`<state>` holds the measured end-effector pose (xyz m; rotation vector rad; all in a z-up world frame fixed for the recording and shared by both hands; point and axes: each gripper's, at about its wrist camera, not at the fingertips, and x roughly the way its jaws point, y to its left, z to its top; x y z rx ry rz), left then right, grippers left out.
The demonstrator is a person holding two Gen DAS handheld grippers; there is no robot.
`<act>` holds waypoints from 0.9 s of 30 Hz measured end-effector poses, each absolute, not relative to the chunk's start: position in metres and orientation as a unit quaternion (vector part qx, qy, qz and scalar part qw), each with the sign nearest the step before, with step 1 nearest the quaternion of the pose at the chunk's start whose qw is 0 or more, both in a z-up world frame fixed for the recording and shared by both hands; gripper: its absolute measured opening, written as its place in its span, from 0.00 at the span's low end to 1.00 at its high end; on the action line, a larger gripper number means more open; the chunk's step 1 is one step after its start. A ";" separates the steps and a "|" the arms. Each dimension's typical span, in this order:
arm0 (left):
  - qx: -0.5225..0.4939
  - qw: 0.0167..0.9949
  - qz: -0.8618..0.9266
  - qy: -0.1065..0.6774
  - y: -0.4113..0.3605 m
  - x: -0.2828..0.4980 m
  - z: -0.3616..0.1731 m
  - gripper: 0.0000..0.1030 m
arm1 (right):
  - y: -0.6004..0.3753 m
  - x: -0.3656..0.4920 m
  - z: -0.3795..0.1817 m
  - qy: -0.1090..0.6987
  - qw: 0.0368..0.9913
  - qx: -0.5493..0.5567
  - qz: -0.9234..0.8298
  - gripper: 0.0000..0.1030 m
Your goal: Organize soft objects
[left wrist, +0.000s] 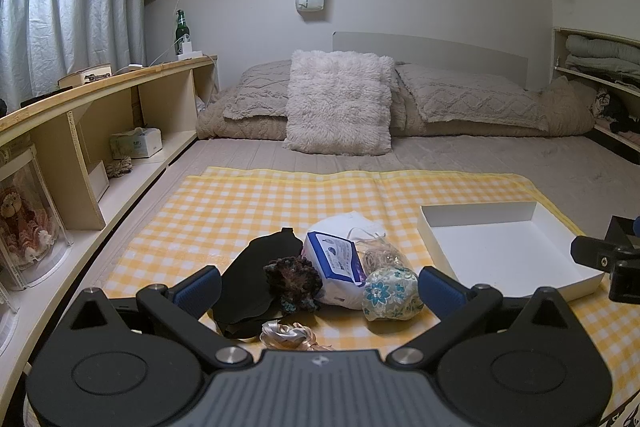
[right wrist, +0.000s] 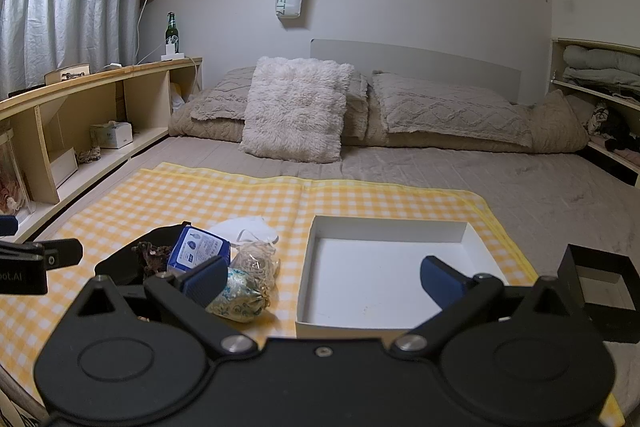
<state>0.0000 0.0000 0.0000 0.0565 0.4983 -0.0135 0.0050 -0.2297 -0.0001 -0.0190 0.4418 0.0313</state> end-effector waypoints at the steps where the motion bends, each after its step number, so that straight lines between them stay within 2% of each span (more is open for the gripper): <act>1: 0.028 0.969 -0.007 0.246 0.000 0.000 0.000 1.00 | -0.230 0.005 0.000 0.219 0.976 -0.009 0.016 1.00; 27: 0.028 0.969 -0.006 0.247 0.000 0.000 0.000 1.00 | -0.230 0.005 0.000 0.220 0.975 -0.009 0.015 1.00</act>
